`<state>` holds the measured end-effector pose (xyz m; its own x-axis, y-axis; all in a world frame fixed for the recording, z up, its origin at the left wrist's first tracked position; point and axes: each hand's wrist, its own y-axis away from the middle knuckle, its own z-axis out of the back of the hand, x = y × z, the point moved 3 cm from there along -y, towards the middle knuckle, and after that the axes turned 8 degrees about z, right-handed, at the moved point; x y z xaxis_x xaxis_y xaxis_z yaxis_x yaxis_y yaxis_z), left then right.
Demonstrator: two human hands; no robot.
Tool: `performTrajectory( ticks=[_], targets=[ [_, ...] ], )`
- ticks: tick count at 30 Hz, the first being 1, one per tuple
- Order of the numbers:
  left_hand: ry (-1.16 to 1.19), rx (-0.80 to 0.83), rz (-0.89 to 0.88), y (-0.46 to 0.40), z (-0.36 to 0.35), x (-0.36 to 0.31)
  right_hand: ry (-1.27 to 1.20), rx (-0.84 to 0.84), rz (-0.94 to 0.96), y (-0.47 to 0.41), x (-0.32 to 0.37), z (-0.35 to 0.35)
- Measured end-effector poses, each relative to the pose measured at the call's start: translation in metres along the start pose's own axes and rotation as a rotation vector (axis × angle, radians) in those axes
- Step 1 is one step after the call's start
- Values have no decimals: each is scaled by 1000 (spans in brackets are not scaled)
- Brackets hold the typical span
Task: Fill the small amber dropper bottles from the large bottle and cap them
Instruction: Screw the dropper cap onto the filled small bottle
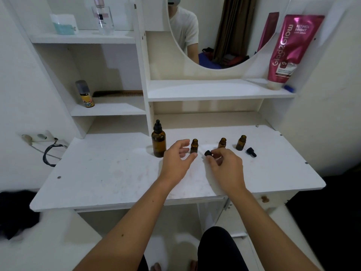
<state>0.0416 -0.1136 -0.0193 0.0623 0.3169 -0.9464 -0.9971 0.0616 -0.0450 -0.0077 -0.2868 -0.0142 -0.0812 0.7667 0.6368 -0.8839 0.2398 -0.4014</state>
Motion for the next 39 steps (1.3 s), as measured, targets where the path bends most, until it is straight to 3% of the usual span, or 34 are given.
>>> performTrajectory(
  ticks=[7, 13, 20, 24, 30, 39],
  targets=[
    [-36, -60, 21, -15, -16, -2, -164, -107, 94, -13, -1, 23],
    [-32, -53, -2, -16, -14, 2, -127, -75, 260, -29, 8, 23],
    [-15, -48, -19, -17, -12, 5, 75, 58, 405, -49, 23, 19],
    [-4, -38, -24, -19, -11, 7, 51, 185, 452, -69, 41, 20],
    [-1, -25, -58, -20, -11, 8, 13, 349, 379, -80, 44, 4],
    [16, -23, -90, -20, -10, 9, 42, 267, 275, -73, 35, -3]
  ],
)
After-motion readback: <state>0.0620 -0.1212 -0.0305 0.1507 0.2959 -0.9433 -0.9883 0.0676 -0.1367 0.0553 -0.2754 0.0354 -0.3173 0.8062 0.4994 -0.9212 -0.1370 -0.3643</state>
